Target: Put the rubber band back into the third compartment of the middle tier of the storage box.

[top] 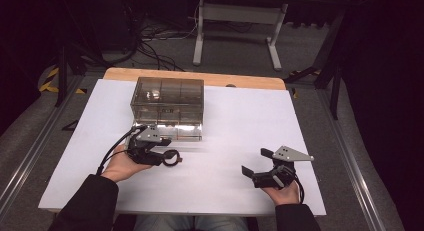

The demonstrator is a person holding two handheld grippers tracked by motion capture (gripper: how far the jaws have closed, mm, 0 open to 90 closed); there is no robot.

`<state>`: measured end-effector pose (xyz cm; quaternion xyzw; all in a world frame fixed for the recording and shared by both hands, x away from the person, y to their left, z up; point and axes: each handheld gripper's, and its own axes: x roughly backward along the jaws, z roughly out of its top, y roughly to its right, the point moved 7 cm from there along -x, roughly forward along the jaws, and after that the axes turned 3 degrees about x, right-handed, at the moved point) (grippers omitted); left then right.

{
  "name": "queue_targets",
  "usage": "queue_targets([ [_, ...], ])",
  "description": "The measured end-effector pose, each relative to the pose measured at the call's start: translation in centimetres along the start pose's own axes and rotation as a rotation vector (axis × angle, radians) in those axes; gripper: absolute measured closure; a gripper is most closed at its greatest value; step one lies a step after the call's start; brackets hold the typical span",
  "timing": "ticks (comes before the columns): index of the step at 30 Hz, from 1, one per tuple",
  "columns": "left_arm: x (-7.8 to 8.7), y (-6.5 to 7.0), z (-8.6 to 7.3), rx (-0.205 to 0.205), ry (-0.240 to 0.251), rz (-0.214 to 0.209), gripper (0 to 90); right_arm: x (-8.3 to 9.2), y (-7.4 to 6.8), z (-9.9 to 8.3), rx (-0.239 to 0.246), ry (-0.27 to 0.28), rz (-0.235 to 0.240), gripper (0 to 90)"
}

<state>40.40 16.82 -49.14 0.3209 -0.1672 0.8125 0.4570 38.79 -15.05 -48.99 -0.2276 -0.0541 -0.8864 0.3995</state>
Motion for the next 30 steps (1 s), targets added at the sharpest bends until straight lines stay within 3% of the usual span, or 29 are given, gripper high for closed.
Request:
queue_targets([
  [30,-2.4,0.5,-1.9,-0.011,-0.112,-0.038,50.9,0.0,0.0,-0.1,0.006,-0.004,0.004,0.2],
])
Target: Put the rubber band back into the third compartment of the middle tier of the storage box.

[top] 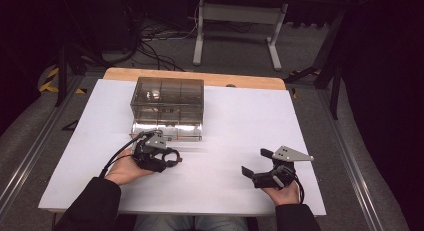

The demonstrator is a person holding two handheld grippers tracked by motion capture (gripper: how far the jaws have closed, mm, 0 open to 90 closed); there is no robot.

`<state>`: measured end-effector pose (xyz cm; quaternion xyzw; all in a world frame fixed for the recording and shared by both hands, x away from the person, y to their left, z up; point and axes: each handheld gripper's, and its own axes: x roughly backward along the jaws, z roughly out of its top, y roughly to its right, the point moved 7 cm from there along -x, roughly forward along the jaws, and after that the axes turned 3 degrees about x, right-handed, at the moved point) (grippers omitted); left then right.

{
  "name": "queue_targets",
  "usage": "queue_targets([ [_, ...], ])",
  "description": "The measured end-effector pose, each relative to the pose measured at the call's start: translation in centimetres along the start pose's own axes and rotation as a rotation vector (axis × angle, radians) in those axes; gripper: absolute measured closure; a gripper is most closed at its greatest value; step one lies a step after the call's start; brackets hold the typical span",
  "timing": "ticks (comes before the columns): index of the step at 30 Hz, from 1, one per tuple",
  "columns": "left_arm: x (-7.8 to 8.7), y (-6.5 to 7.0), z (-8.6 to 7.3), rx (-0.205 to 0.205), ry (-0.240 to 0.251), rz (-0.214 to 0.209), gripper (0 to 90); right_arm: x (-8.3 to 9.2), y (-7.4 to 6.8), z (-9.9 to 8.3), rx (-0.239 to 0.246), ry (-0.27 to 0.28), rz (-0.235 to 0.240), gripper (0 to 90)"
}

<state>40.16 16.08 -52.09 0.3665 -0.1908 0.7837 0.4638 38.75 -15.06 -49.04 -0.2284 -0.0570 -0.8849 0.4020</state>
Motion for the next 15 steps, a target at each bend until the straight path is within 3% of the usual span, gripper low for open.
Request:
queue_targets([
  [15,-1.8,0.5,-0.9,-0.024,-0.087,-0.038,53.4,0.0,-0.1,0.0,-0.005,-0.006,0.002,0.2],
])
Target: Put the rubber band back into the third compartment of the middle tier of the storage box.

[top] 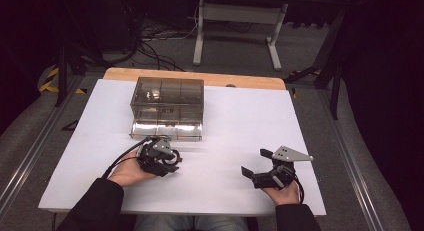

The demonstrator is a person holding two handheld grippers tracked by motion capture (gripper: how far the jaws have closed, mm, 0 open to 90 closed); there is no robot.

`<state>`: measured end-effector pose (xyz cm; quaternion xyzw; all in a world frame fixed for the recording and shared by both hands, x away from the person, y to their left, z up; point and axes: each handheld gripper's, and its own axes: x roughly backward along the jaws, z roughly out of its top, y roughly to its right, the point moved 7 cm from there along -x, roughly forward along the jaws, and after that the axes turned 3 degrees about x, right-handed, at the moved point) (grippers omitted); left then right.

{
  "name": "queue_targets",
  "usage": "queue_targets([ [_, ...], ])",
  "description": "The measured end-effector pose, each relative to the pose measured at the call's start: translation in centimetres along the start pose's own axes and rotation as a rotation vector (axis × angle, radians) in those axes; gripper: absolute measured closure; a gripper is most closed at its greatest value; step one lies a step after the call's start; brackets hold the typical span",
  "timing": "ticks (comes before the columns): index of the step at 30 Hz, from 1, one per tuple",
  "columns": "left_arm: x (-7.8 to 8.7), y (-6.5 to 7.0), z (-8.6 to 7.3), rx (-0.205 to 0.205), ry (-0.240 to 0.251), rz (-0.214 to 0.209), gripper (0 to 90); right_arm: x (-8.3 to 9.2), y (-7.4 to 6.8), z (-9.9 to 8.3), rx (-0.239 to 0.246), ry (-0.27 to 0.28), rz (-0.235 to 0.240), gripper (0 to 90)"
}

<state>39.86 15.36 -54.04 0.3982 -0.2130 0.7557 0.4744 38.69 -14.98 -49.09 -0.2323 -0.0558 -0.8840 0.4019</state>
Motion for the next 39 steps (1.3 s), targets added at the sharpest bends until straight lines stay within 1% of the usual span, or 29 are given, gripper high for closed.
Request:
queue_targets([
  [5,-0.18,-0.01,-0.06,0.000,-0.007,-0.007,55.2,-0.02,0.01,-0.01,0.003,0.000,0.000,0.2],
  [7,-0.22,-0.07,-0.09,0.003,-0.010,-0.003,59.0,-0.02,0.00,-0.01,0.003,0.000,0.000,0.2],
  [14,-0.17,-0.25,-0.17,0.007,-0.009,-0.003,64.2,-0.01,0.04,-0.04,0.004,-0.003,0.000,0.2],
  [18,-0.16,-0.33,-0.22,0.004,-0.002,-0.003,70.3,-0.02,-0.05,-0.01,-0.002,0.000,0.003,0.2],
  [22,-0.08,-0.52,-0.30,0.006,-0.002,-0.002,76.4,-0.01,0.04,-0.05,0.005,-0.003,0.000,0.2],
  [26,-0.10,-0.59,-0.31,0.007,0.000,-0.002,78.9,0.00,-0.01,-0.03,0.000,-0.002,0.001,0.2],
  [28,-0.12,-0.64,-0.32,0.006,-0.001,0.006,80.7,0.00,0.00,-0.02,0.001,-0.001,0.001,0.2],
  [31,-0.12,-0.74,-0.31,0.021,0.002,0.007,84.2,0.00,0.00,-0.03,0.001,-0.001,0.001,0.2],
  [35,-0.09,-0.78,-0.34,0.024,0.000,0.006,86.1,-0.01,0.04,-0.04,0.007,-0.002,0.000,0.2],
  [39,-0.11,-0.76,-0.31,0.020,0.003,0.005,86.4,-0.01,0.00,-0.03,0.003,-0.001,0.001,0.2],
])
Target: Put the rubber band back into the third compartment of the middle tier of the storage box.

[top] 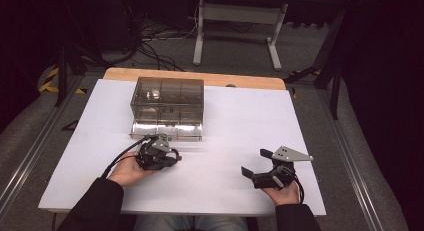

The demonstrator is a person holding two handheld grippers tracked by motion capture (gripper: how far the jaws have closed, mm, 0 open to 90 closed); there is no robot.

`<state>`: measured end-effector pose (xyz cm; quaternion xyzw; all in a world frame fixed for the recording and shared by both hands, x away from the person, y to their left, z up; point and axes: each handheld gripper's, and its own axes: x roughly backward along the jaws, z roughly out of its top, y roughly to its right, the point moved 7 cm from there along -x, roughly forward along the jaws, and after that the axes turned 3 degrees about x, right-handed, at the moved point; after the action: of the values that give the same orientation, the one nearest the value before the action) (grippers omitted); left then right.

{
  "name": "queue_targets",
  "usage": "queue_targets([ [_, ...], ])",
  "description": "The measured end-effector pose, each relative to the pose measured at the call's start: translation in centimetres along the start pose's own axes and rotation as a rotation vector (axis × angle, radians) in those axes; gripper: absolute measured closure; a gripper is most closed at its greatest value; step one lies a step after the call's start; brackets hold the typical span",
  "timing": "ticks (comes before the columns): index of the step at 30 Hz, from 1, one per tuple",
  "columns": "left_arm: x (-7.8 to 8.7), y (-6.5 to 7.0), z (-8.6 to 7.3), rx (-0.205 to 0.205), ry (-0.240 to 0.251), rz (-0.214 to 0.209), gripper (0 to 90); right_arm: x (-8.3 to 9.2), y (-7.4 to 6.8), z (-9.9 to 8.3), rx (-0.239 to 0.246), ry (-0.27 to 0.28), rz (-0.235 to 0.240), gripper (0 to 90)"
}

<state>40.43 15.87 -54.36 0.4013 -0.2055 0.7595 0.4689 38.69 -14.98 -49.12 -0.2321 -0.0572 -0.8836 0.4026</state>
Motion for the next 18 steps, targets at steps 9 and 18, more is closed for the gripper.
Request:
queue_targets([
  [9,0.04,-0.02,-0.01,-0.002,-0.001,-0.002,86.5,0.02,-0.01,0.01,-0.002,0.000,0.000,0.2],
  [18,0.31,-0.04,0.06,0.000,0.006,-0.003,86.4,0.02,0.01,0.01,0.000,0.001,0.000,0.2],
])
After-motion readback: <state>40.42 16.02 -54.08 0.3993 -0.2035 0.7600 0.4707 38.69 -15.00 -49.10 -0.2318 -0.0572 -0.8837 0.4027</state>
